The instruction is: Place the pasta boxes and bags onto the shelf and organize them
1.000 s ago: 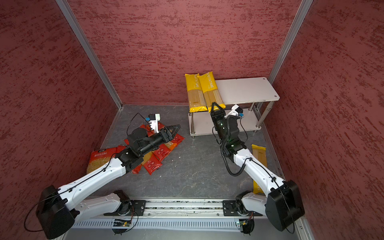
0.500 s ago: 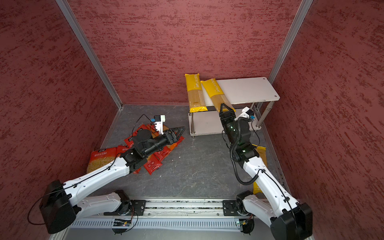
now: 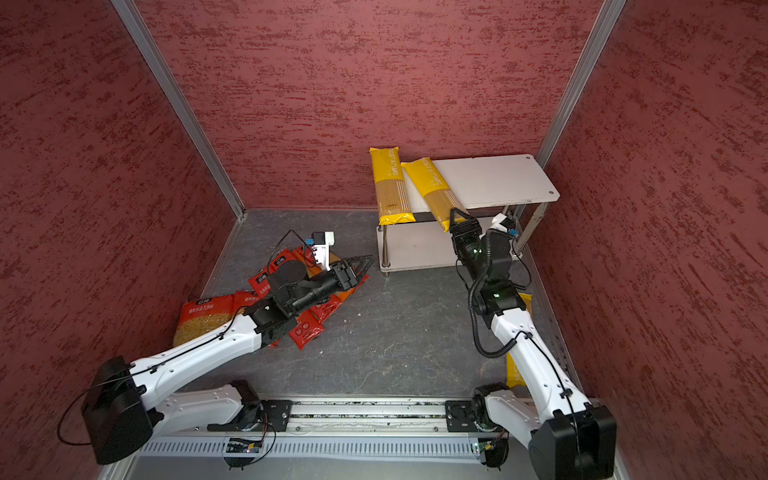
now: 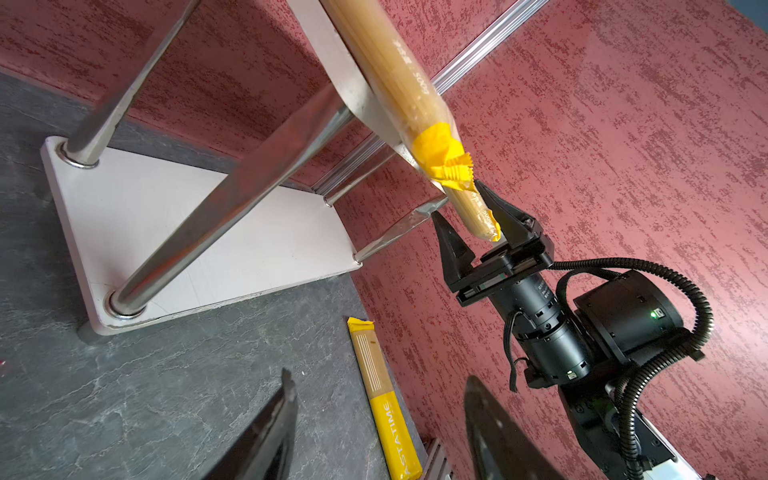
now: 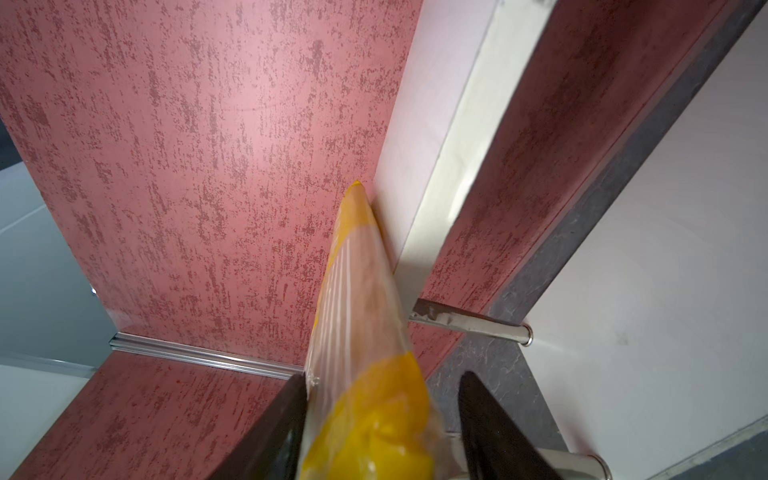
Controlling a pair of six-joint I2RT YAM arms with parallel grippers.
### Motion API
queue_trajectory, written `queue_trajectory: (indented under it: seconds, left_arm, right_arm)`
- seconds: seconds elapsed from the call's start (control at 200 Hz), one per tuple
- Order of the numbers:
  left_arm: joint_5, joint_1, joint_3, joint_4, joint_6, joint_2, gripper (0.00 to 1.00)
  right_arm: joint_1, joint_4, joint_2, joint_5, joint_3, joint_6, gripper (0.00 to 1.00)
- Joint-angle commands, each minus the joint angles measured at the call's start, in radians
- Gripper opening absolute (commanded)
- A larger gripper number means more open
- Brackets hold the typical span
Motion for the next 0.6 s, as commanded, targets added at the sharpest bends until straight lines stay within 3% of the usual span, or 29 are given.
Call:
queue_trajectory:
  seconds: [0.0, 0.165, 0.446, 0.596]
  left_arm:
    - [-0.012, -0.006, -0.017, 0.018, 0.016, 0.001, 0.64]
    - [-0.018, -0.010, -0.019, 0.021, 0.023, 0.012, 0.63]
    - [-0.021, -0.023, -0.001, 0.010, 0.029, 0.020, 0.63]
    - [-0.032, -0.027, -0.010, 0.005, 0.032, 0.012, 0.63]
  right_arm:
    - [-0.030, 0.023, 0.018, -0.079, 0.034, -0.001, 0.40]
    - [0.005, 0.142, 0.047, -0.141, 0.033, 0.059, 0.26]
    - [0.176, 0.311, 0.049, 0.178, 0.001, 0.113, 0.22]
    - [0.237, 0.364, 0.110, 0.271, 0.014, 0.148, 0.21]
